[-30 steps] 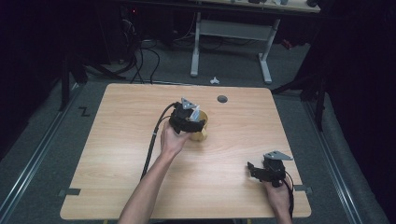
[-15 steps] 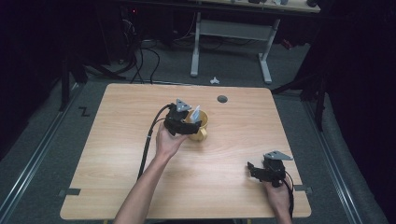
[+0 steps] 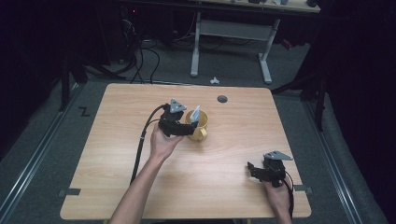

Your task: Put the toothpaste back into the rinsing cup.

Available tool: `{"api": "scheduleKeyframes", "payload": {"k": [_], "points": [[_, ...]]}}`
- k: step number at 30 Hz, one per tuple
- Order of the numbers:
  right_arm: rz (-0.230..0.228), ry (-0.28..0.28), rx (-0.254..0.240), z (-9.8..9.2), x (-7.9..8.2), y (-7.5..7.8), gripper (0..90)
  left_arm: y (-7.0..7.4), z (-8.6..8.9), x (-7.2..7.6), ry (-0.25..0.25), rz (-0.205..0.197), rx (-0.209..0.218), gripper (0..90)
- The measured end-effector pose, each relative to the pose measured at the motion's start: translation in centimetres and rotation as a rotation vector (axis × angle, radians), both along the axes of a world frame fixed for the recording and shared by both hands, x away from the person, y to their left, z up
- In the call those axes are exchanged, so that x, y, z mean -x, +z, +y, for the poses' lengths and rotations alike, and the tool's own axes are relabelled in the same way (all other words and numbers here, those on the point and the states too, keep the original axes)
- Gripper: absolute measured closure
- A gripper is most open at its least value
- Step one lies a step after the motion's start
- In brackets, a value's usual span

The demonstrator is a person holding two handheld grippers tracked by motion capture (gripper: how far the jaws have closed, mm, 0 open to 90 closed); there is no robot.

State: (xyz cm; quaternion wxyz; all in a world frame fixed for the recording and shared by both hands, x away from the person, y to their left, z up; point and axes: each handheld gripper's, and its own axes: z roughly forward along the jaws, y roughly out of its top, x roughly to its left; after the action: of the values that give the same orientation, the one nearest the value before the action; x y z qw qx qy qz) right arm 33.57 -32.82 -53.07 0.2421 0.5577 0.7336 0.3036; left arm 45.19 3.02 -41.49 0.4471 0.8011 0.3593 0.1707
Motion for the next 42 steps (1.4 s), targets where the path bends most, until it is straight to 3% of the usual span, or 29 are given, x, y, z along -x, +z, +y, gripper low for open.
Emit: {"api": "scheduleKeyframes", "payload": {"k": [21, 42], "points": [[0.000, -0.001, 0.000, 0.0, 0.0, 0.0, 22.5, 1.2, 1.9, 1.4, -0.001, -0.017, 0.027, 26.9], [0.000, -0.001, 0.000, 0.0, 0.0, 0.0, 22.6, 1.4, 5.1, 3.1, 0.047, -0.004, 0.062, 27.8]]}}
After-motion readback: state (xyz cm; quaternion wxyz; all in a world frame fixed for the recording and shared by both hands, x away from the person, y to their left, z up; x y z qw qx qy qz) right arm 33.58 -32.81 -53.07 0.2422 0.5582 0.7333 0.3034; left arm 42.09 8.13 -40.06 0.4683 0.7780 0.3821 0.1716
